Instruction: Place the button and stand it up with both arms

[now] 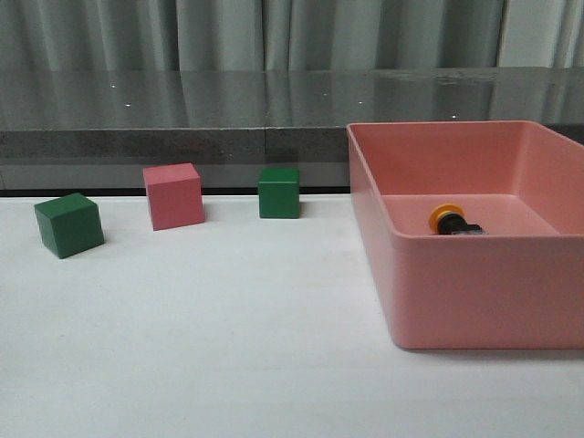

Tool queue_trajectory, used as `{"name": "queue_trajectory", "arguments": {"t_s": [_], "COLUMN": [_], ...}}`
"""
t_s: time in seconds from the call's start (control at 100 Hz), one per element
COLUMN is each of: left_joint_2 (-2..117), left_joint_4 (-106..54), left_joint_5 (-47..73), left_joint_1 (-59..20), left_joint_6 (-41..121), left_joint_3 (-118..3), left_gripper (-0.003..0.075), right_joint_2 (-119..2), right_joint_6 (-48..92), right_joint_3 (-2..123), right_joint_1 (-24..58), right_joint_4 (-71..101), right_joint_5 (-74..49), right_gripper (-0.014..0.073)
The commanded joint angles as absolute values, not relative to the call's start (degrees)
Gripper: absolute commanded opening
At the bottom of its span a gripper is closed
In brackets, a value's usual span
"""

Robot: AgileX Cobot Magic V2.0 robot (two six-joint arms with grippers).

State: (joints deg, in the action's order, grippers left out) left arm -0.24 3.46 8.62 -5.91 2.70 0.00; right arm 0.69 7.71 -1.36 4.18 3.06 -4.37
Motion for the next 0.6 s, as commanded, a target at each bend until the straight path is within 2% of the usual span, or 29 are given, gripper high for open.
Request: {"name": "queue_trajectory", "arguments": {"t_s": [0.0, 0.11, 0.29, 0.35, 0.49, 0.59], "left_joint_2": [-1.9, -1.9, -1.9, -1.9, -1.9, -1.9], "left_joint_4": [3.1, 3.1, 3.1, 3.1, 3.1, 3.1], "left_joint_5": [3.8, 3.8, 3.8, 3.8, 3.8, 3.8], "left_joint_1": [-5.8, -5.8, -5.8, -5.8, -5.8, -5.8], "left_joint_6": [2.3, 2.3, 2.3, 2.3, 2.3, 2.3], "left_joint_3": [2.6, 2.6, 2.6, 2.6, 2.6, 2.6], "left_gripper": [-0.002, -0.002, -0.002, -0.002, -0.002, -0.002], "right_joint_2": [1.8, 1.8, 1.8, 1.6, -1.6, -6.7], "right_joint_6": [7.6, 7.6, 7.6, 6.2, 4.2, 4.2], "right_joint_3": [-0.7, -0.7, -0.2, 1.7, 11.3, 21.0], "right_joint_1": [4.1, 4.1, 4.1, 4.1, 4.1, 4.2], "right_joint_4": [2.5, 2.5, 2.6, 2.7, 2.9, 3.0], "right_joint_5": [0.8, 0.8, 10.5, 10.1, -1.9, -15.1], "right_gripper": [-0.0076, -0.0076, -0.0076, -0.0076, -0.0076, -0.0076]}}
